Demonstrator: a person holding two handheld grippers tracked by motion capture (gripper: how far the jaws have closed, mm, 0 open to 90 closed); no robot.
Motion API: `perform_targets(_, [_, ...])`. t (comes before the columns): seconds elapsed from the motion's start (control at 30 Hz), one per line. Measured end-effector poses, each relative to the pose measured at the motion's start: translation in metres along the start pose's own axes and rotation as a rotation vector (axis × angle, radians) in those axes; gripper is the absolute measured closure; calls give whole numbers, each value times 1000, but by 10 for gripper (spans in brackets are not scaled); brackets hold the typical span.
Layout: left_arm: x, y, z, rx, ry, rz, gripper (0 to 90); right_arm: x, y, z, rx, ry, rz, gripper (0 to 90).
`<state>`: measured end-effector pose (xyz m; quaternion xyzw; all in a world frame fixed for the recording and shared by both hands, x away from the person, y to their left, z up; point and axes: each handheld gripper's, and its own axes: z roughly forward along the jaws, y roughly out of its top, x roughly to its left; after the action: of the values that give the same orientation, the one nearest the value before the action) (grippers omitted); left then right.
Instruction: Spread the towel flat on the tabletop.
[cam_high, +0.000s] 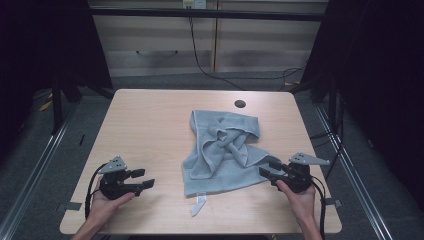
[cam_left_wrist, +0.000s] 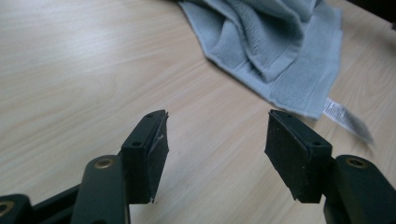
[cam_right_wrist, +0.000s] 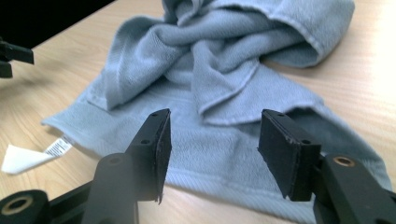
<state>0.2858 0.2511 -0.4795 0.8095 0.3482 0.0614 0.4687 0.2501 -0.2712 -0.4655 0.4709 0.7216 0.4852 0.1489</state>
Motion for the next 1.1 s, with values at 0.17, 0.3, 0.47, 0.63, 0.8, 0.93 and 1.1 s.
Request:
perform_targets(0.17, [-4, 15, 11, -1, -25, 23, 425, 1, 5, 9, 28, 23, -24, 452])
perform_targets(0.3, [-7, 32, 30, 16, -55, 41, 488, -2, 12, 24, 69, 43, -40, 452])
perform_targets(0.47, [-16, 48, 62, 22, -99, 48, 556, -13, 17, 44, 115, 13, -41, 451])
perform_targets(0.63, [-29, 40, 95, 114, -121, 84, 516, -15, 8, 55, 165, -1, -51, 445])
perform_targets(0.8, [-39, 35, 105, 138, -141, 113, 455, -13, -2, 62, 234, -28, -93, 437])
perform_targets(0.93, [-43, 34, 110, 137, -118, 136, 440, -7, -5, 68, 238, -72, -129, 446])
perform_targets(1.1, [-50, 31, 110, 132, -49, 219, 487, 0, -6, 68, 254, -118, -156, 592])
